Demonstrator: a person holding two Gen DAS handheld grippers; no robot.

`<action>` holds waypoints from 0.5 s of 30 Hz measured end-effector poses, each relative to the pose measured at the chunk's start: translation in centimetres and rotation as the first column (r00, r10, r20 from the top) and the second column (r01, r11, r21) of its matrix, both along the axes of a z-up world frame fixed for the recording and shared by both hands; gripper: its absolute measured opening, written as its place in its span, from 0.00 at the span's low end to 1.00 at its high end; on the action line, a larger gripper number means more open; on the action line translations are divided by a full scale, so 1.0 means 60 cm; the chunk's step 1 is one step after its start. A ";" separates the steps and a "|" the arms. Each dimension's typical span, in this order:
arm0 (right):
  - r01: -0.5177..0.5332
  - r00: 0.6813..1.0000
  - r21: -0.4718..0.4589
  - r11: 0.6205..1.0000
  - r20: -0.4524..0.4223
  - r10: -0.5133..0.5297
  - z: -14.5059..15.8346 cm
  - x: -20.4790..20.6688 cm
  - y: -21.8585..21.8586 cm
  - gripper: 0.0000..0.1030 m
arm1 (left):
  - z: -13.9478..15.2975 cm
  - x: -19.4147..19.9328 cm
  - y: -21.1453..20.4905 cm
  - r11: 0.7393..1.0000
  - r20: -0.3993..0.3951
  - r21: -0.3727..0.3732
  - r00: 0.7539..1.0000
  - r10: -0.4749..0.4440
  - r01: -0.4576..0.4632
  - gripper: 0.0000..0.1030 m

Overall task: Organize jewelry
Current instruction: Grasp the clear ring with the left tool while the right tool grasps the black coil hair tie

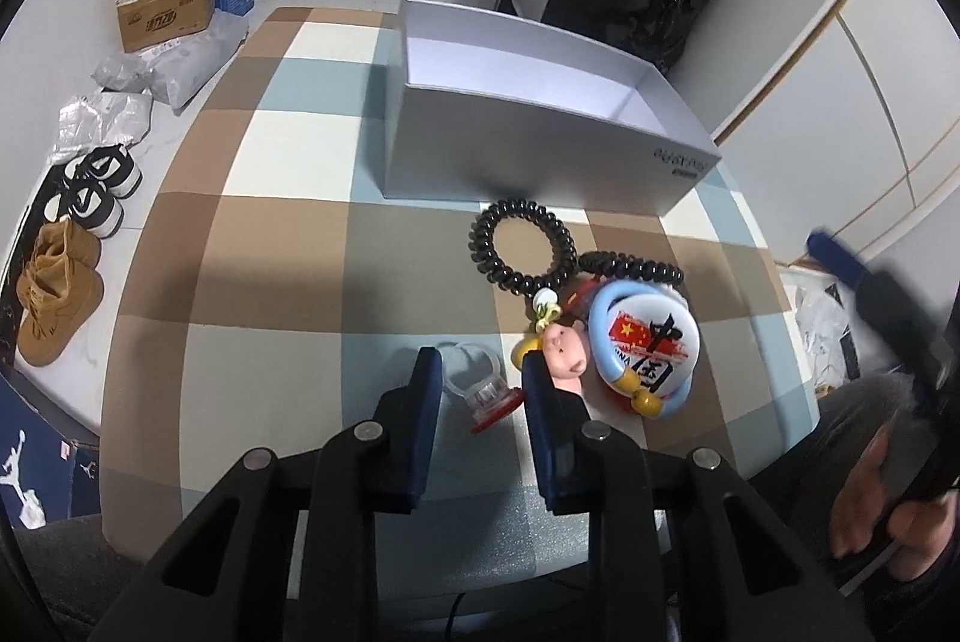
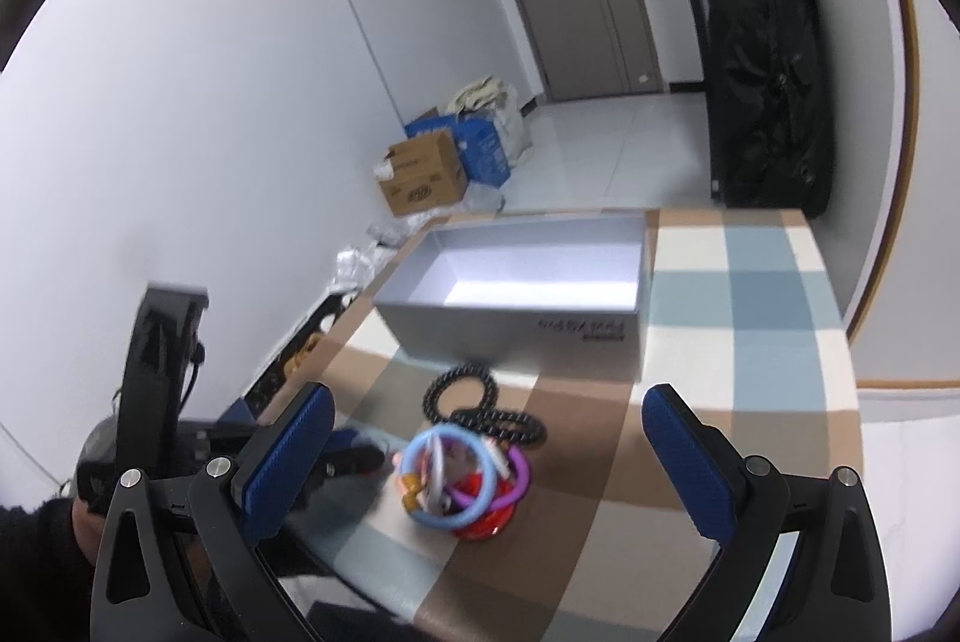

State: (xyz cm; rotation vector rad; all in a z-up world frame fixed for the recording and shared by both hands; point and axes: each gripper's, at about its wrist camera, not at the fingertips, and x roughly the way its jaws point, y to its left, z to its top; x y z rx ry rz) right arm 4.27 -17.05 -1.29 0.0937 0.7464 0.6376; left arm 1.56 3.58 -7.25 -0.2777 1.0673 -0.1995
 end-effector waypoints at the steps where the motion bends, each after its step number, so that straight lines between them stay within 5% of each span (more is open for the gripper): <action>1: -0.016 1.000 -0.010 1.000 -0.011 0.016 -0.004 -0.002 0.005 1.00 | 0.003 0.001 0.000 1.000 0.004 -0.006 1.000 0.005 -0.005 0.21; 8: -0.066 0.997 -0.049 0.997 -0.048 0.064 -0.023 -0.008 0.026 1.00 | 0.013 0.004 0.008 0.998 0.028 -0.045 0.999 0.033 -0.032 0.21; 15: 0.003 0.970 0.113 0.994 -0.241 0.024 -0.063 0.037 0.005 0.98 | 0.014 0.011 0.020 0.994 0.026 -0.093 0.998 0.058 -0.055 0.21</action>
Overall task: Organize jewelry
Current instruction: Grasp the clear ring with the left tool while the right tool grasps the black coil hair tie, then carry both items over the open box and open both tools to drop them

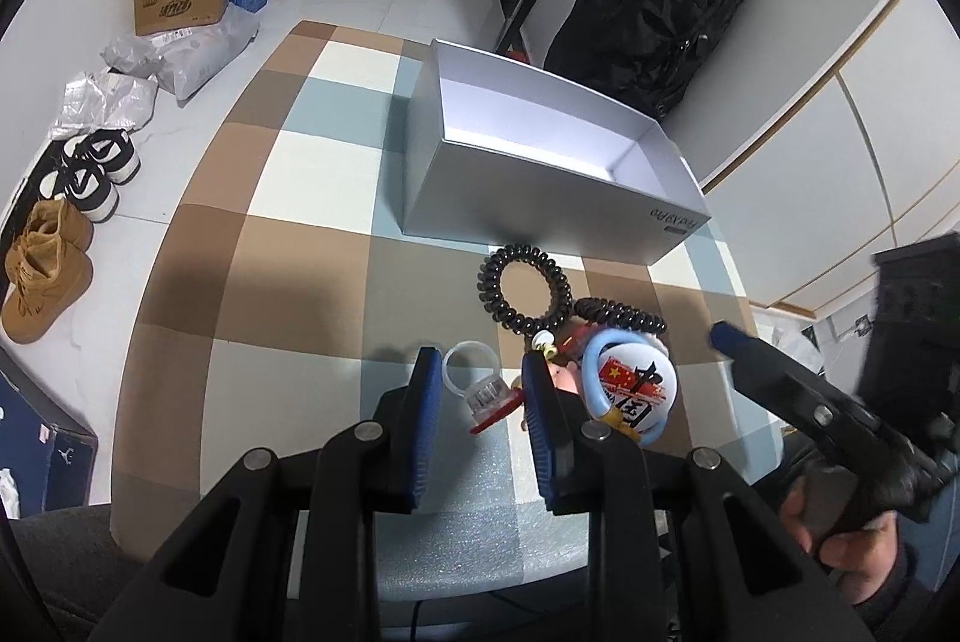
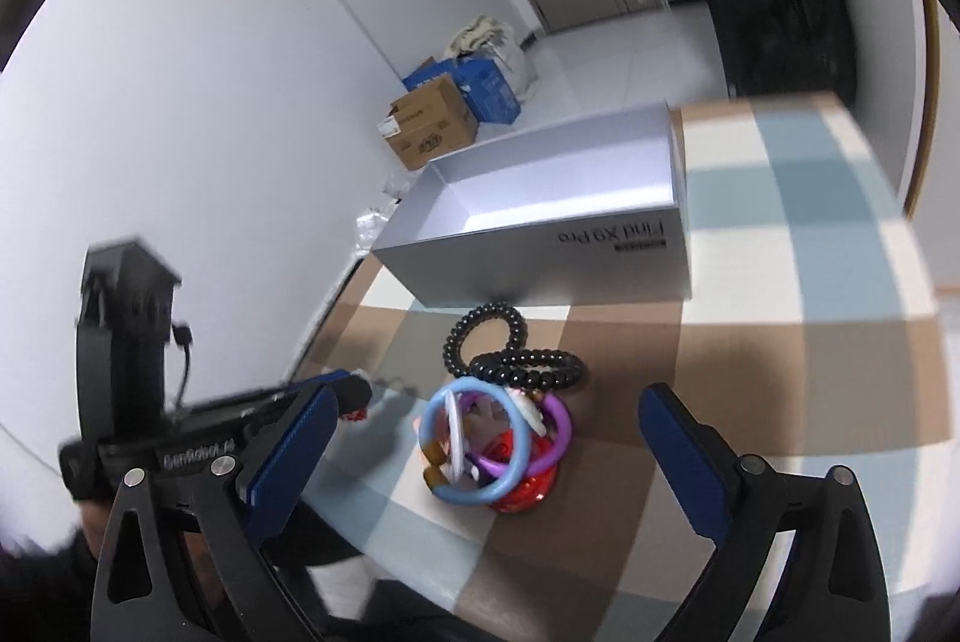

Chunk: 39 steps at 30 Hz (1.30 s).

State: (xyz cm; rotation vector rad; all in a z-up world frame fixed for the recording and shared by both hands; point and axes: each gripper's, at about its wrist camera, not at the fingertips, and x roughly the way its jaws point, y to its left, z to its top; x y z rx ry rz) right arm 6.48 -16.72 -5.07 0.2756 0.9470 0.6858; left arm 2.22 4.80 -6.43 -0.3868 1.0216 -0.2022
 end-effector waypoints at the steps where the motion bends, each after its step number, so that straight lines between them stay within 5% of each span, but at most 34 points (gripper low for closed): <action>1: 0.008 1.000 0.014 1.000 -0.023 -0.007 -0.007 0.008 0.000 0.96 | 0.002 0.001 0.000 1.000 0.001 -0.002 1.000 0.000 0.000 0.21; 7: 0.031 0.994 -0.018 0.999 -0.106 -0.033 -0.042 0.040 0.014 0.86 | -0.002 0.004 0.004 1.000 -0.005 -0.017 1.000 0.003 -0.003 0.21; 14: 0.030 0.996 -0.034 0.999 -0.085 -0.033 -0.049 0.054 0.025 0.83 | 0.000 0.008 0.005 1.000 0.000 -0.027 1.000 0.007 -0.007 0.21; 18: 0.011 0.993 -0.027 1.000 -0.113 -0.014 -0.059 0.066 0.034 0.55 | -0.001 0.011 0.009 0.999 -0.004 -0.040 1.000 0.020 -0.020 0.21; 20: 0.002 0.995 -0.055 0.998 -0.098 -0.008 -0.058 0.067 0.042 0.51 | -0.001 0.013 0.011 0.998 -0.005 -0.050 1.000 0.023 -0.023 0.21; 34: 0.044 0.995 0.005 0.999 -0.095 -0.043 -0.043 0.062 0.006 0.47 | 0.010 0.022 0.001 0.998 0.017 -0.059 0.999 0.027 -0.026 0.21; 39: 0.053 0.997 0.053 0.997 -0.061 -0.050 -0.019 0.049 -0.015 0.47 | 0.034 0.014 -0.001 0.996 0.087 -0.069 0.995 0.057 -0.051 0.21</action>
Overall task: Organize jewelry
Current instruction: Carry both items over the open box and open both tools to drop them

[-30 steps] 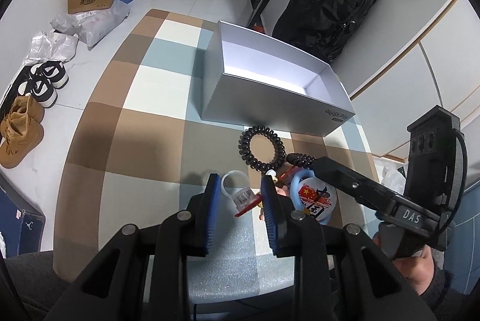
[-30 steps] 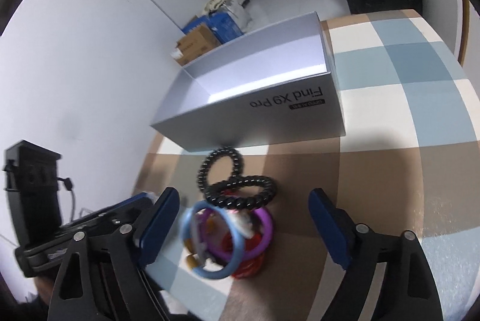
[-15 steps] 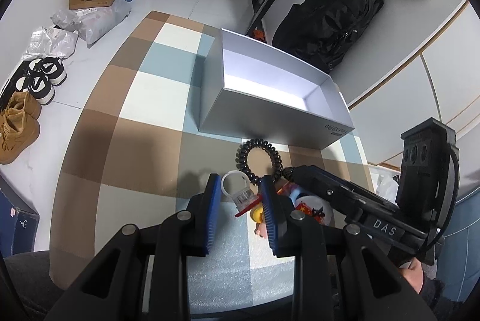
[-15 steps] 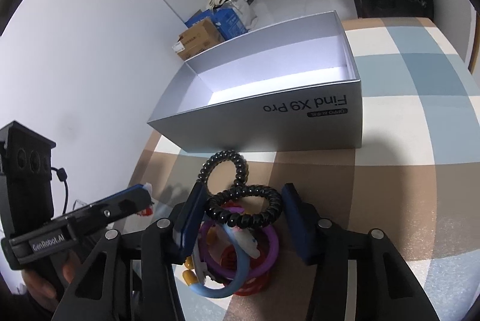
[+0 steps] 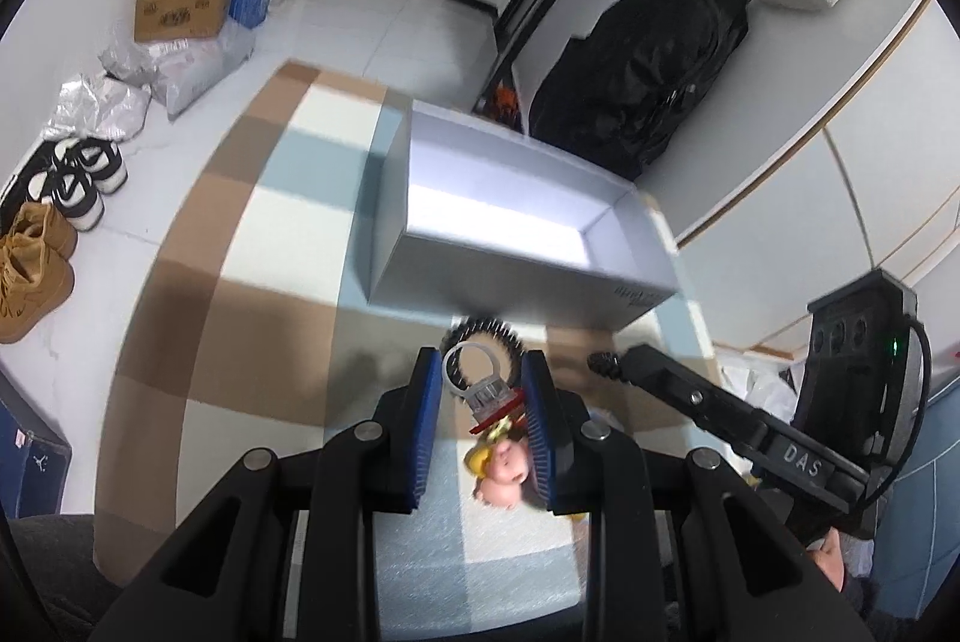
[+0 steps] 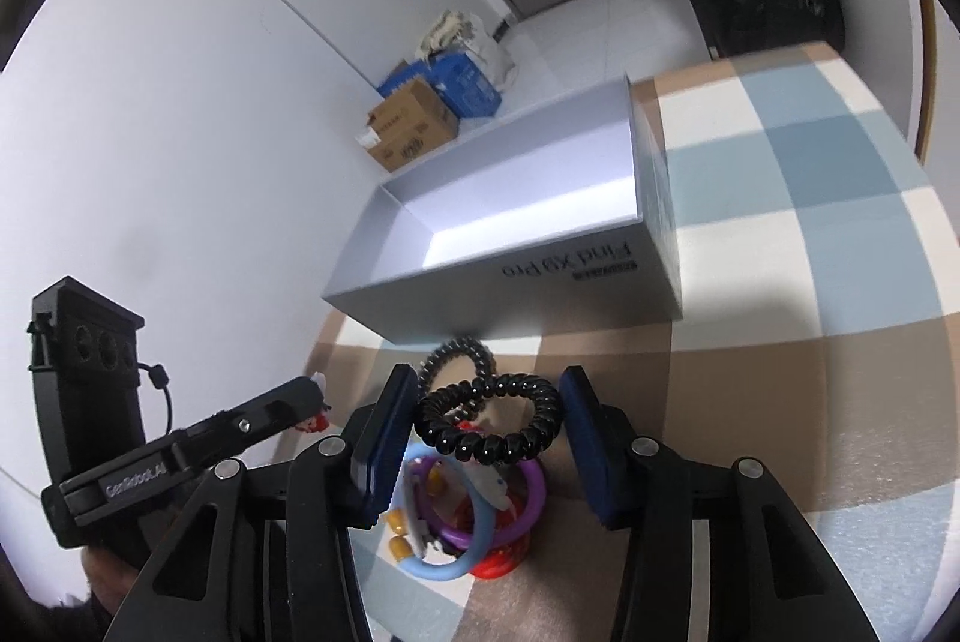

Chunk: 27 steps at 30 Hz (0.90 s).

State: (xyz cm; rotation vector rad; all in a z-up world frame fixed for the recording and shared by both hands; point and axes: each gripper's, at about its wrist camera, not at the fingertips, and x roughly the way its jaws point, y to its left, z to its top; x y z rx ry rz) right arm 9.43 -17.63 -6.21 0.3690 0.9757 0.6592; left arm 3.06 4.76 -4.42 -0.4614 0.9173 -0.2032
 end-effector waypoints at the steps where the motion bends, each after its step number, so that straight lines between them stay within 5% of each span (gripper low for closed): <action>1: 0.000 1.000 0.009 1.000 0.008 0.000 0.006 -0.003 -0.003 0.47 | 0.008 -0.003 -0.001 1.000 0.026 0.003 1.000 0.005 -0.005 0.21; 7: 0.002 0.997 0.092 0.996 0.073 -0.008 0.062 -0.011 -0.024 0.47 | 0.035 0.007 -0.011 0.997 0.060 0.075 0.998 0.032 -0.036 0.21; 16: 0.010 0.991 0.088 0.996 0.134 -0.021 0.131 0.025 -0.024 0.47 | 0.073 0.068 -0.025 0.998 0.078 0.062 0.997 -0.014 0.009 0.21; 27: -0.005 0.998 0.092 0.996 0.070 -0.002 0.100 0.128 0.004 0.47 | 0.018 0.152 -0.026 0.997 0.014 0.049 0.998 -0.054 0.053 0.21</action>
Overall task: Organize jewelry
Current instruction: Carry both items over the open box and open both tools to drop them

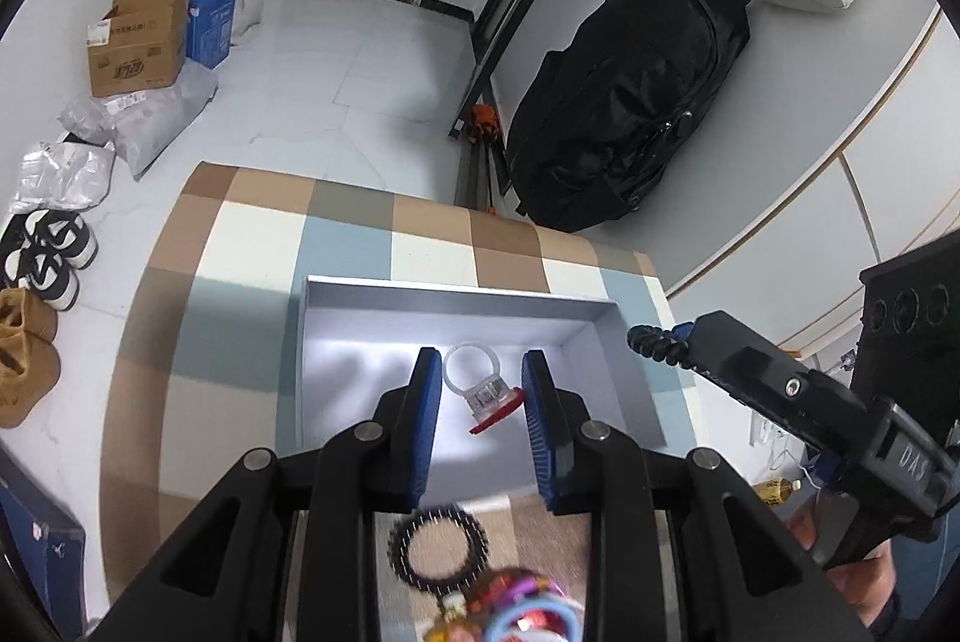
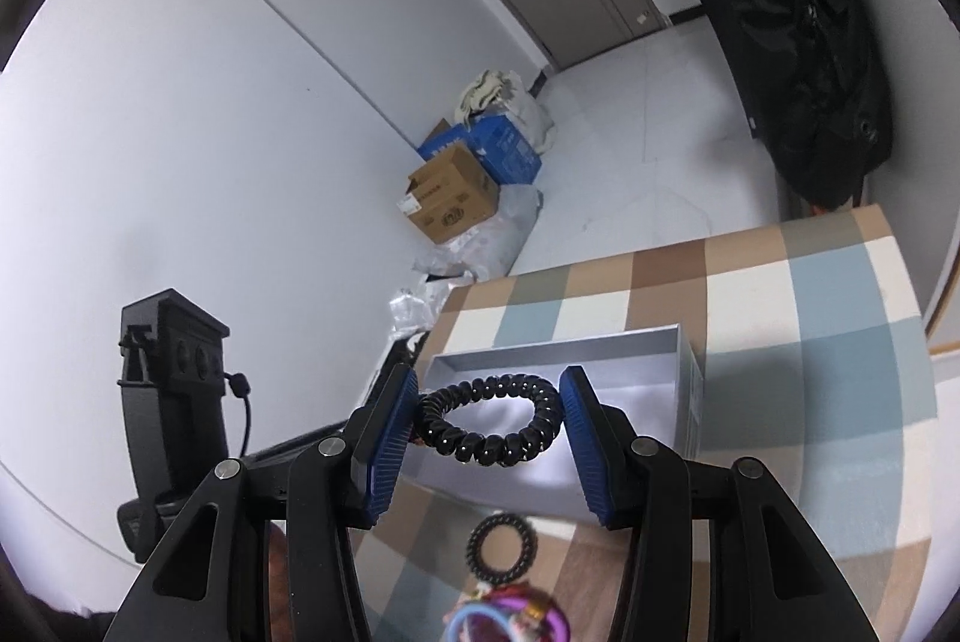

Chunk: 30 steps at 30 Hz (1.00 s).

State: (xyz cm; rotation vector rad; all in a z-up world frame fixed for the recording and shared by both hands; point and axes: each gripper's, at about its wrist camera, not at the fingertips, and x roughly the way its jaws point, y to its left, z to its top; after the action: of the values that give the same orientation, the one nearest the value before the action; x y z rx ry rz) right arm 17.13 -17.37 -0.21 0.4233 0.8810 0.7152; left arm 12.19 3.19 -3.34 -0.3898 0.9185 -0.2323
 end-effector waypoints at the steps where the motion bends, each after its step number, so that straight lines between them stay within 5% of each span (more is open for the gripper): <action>1: 0.004 1.000 0.009 1.000 -0.014 -0.004 -0.006 0.006 -0.001 0.47 | -0.008 0.003 0.002 1.000 -0.002 0.002 1.000 0.004 -0.004 0.21; 20: 0.010 0.991 0.055 0.998 -0.134 -0.003 -0.072 0.060 0.001 0.49 | -0.015 0.043 -0.004 0.998 -0.011 -0.049 1.000 -0.025 0.025 0.26; 25: 0.039 0.995 0.099 0.994 -0.096 -0.029 -0.056 0.055 -0.016 0.77 | -0.021 0.044 0.004 0.991 -0.014 -0.128 1.000 -0.026 0.024 0.44; 30: 0.067 0.996 0.121 0.990 -0.071 -0.059 -0.043 0.050 -0.034 0.81 | -0.020 0.043 0.008 0.987 -0.021 -0.162 1.000 -0.015 0.012 0.45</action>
State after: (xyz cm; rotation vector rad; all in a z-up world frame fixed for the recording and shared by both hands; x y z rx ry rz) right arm 20.10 -19.43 -2.82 0.5854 0.8853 0.7024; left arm 14.79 3.69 -4.56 -0.5376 0.9269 -0.3169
